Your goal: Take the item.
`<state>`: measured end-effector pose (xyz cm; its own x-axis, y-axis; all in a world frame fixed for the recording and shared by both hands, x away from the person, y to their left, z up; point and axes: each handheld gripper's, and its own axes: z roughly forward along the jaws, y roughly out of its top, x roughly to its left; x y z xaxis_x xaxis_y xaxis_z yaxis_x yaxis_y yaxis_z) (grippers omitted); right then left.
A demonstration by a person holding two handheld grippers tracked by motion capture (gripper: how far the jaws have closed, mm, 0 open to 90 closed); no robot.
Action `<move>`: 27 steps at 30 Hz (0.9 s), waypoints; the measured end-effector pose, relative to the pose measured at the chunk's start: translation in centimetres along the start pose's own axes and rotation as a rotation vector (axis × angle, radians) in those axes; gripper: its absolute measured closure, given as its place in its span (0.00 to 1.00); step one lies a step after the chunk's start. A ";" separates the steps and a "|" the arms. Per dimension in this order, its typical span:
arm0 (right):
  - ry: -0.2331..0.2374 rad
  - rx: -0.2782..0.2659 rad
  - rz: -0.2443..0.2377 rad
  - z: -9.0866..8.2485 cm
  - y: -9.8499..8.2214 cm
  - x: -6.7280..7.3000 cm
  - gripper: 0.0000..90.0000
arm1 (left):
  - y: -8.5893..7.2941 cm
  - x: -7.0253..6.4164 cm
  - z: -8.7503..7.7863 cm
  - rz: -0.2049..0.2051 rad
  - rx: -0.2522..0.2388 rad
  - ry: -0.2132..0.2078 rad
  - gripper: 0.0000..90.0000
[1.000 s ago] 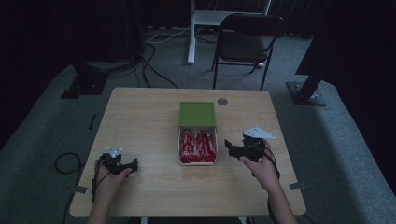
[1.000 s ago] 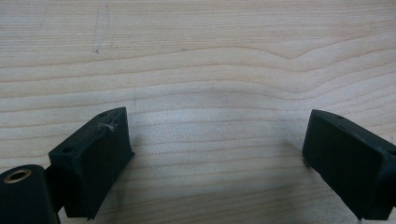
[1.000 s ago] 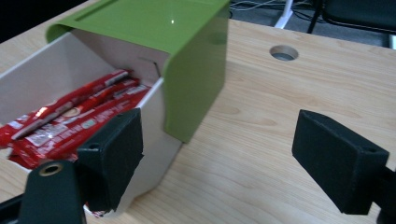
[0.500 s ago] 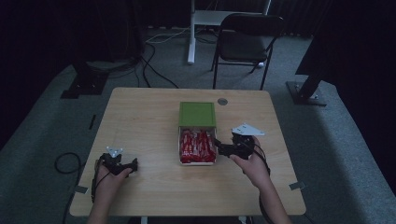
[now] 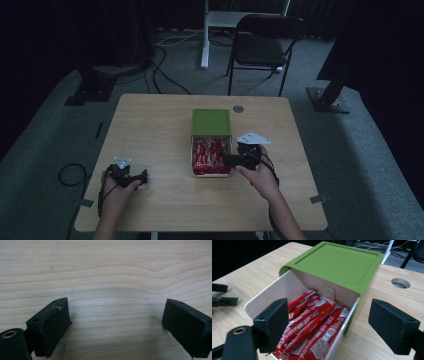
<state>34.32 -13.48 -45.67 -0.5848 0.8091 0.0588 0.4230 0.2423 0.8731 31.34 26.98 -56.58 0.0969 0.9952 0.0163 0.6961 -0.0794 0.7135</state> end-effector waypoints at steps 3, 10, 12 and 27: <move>0.005 0.004 -0.005 0.2 0.0 0.3 0.18 | 0.0 0.0 0.0 0.000 0.000 0.000 0.10; 0.037 0.010 -0.028 1.2 0.3 1.8 0.20 | 0.0 0.0 0.0 0.003 0.002 0.000 0.09; 0.046 0.012 -0.030 1.5 0.3 2.2 0.20 | 0.0 0.0 0.0 0.004 0.003 0.000 0.10; 0.072 0.035 -0.046 3.3 0.1 4.4 0.26 | 0.0 0.0 0.0 0.004 0.003 0.000 0.09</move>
<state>34.07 -8.11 -46.95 -0.6516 0.7566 0.0546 0.4177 0.2977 0.8584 31.34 27.01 -56.55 0.1000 0.9948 0.0189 0.6978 -0.0836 0.7114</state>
